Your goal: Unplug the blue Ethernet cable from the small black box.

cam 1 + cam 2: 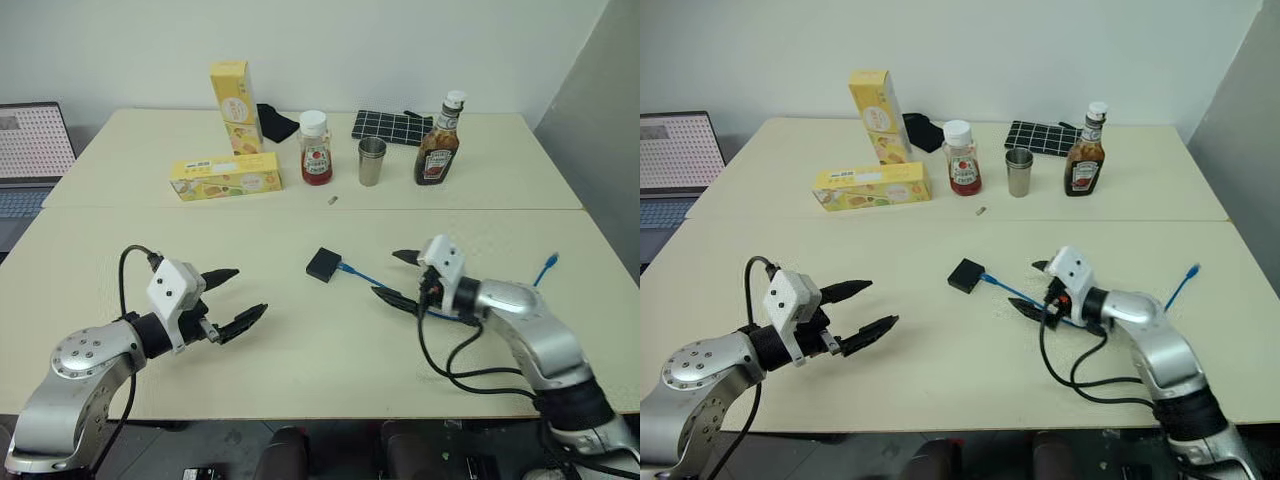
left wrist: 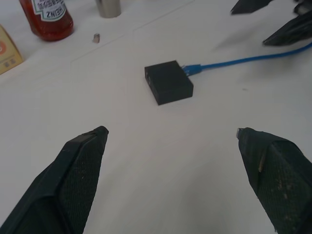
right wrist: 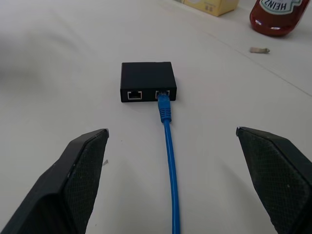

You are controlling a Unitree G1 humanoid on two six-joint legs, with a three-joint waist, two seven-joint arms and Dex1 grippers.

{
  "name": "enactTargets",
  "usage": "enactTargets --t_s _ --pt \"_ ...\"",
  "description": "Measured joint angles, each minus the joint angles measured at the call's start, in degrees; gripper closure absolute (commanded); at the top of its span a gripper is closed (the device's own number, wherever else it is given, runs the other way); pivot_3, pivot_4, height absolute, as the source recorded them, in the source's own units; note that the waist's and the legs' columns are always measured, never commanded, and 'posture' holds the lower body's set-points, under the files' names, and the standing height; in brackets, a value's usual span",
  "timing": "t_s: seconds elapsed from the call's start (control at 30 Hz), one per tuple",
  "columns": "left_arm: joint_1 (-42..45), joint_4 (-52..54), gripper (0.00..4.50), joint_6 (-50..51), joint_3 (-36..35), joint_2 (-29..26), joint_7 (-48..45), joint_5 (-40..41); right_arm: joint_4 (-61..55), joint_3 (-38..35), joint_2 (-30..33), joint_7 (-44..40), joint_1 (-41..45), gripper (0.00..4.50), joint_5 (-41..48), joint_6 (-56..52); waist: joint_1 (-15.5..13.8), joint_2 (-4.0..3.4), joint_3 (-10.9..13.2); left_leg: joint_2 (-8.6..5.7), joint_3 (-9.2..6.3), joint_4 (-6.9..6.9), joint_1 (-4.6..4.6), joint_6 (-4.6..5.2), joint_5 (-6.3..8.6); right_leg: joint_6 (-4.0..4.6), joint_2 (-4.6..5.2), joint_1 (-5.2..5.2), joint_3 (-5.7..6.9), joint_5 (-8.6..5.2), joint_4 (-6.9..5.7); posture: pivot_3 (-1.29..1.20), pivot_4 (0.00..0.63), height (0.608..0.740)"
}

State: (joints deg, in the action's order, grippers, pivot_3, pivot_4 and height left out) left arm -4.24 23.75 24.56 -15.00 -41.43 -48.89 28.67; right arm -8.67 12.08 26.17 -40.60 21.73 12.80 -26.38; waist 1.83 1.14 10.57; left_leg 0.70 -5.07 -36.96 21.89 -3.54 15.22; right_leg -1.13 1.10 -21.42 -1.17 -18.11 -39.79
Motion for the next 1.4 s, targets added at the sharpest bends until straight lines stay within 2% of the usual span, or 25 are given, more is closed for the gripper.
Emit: enactTargets --t_s 0.13,0.33,0.43,0.8,1.0,1.27,1.4 --pt "0.78 -0.13 0.00 0.07 1.21 -1.14 -2.61 0.41 6.02 4.00 -4.25 1.24 4.30 0.06 -3.15 -0.29 0.04 -0.01 0.01 0.01 0.01 0.00 0.00 0.00 0.00 0.00 0.00 -0.02 -0.01 0.00 -0.02 0.00 0.150 0.740" --pt "2.06 -0.19 0.00 1.23 1.27 -1.18 -3.09 0.62 15.21 6.18 -8.27 1.90 8.75 0.06 -6.53 0.97 0.04 -0.01 0.01 0.00 0.01 -0.01 0.01 0.00 0.00 0.00 0.00 -0.02 -0.01 0.00 -0.02 0.00 0.150 0.740" --pt "2.01 0.00 0.00 1.33 1.29 -1.19 -3.20 0.62 20.22 6.67 -10.24 2.17 10.71 0.50 -7.67 2.20 0.06 -0.01 0.01 0.01 0.01 0.00 0.01 0.00 0.00 0.00 0.00 -0.04 -0.01 0.00 -0.04 0.00 0.150 0.740" --pt "1.54 0.00 0.00 2.25 0.93 -1.18 -2.91 1.69 24.58 7.39 -10.95 -0.43 13.48 2.85 -9.99 5.27 0.07 -0.01 0.01 0.00 0.01 -0.01 -0.01 0.00 0.00 0.00 0.00 -0.03 -0.01 0.00 -0.06 0.00 0.150 0.740" --pt "1.72 -1.47 0.00 3.50 -0.67 -0.55 -1.59 3.30 25.78 8.97 -9.20 -0.62 14.99 4.32 -14.06 9.59 0.04 -0.01 0.01 0.01 0.00 -0.02 -0.01 0.00 0.00 0.00 0.00 -0.03 0.00 0.00 -0.07 0.00 0.150 0.740" --pt "4.92 -6.06 0.00 10.29 -5.46 1.38 0.58 12.46 20.80 9.02 -6.08 -1.79 14.50 4.37 -16.25 17.13 0.06 -0.01 0.01 0.03 -0.03 -0.01 0.02 0.00 0.00 0.00 0.03 -0.06 0.02 0.00 -0.07 0.00 0.150 0.740" --pt "6.15 -6.28 0.00 16.32 -5.58 1.13 0.30 18.40 17.51 10.65 -2.36 -3.57 13.44 4.37 -18.94 30.51 0.06 -0.02 0.02 0.03 -0.02 -0.02 0.03 0.00 0.00 0.00 0.03 -0.06 0.02 0.00 -0.07 0.00 0.150 0.740"
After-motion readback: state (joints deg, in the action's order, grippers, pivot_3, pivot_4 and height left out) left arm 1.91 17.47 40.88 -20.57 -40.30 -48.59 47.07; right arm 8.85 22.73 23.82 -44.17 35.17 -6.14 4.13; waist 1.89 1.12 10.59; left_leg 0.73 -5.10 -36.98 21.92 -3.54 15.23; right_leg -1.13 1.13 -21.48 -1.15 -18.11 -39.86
